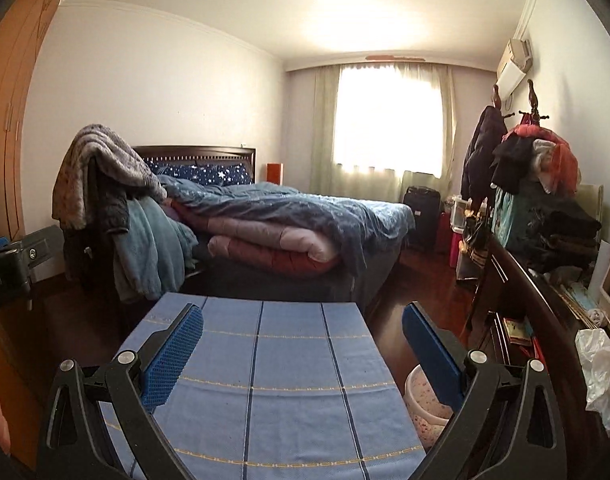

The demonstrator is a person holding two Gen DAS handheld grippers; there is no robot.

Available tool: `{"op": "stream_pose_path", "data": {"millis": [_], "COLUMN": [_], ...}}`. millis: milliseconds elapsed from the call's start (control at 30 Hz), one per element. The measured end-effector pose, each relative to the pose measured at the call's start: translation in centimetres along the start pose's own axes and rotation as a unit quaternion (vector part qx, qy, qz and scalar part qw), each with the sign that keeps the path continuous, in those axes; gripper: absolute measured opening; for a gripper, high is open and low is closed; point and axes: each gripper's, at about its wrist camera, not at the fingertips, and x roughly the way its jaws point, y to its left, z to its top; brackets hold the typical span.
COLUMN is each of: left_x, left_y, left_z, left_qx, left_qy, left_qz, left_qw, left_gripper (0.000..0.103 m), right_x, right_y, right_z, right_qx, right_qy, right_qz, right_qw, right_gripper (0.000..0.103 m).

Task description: Collect trash

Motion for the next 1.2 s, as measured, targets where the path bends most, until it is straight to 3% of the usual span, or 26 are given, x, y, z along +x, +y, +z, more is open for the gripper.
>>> {"op": "stream_pose_path", "data": {"millis": [367, 1200], "left_x": [-2.4, -2.3], "left_y": [0.8, 0.6], "left_z": [0.8, 0.8], "left_qx": [-0.010, 0.002], "left_qy": [-0.034, -0.033], "left_qz": [-0.019, -0.024], "left_qw": [0.9992, 0.9992], "left_gripper": [0.100, 0.100], "right_x": [-2.0, -2.8], "right_y": [1.0, 1.1], "right_z": [1.0, 1.7], "right_qx": [-0.006, -0.001], "right_qy": [-0.025, -0.039], "right_qz": [-0.011, -0.023], "right_qw": [1.000, 0.999], "right_gripper": [0.099, 0.099]}}
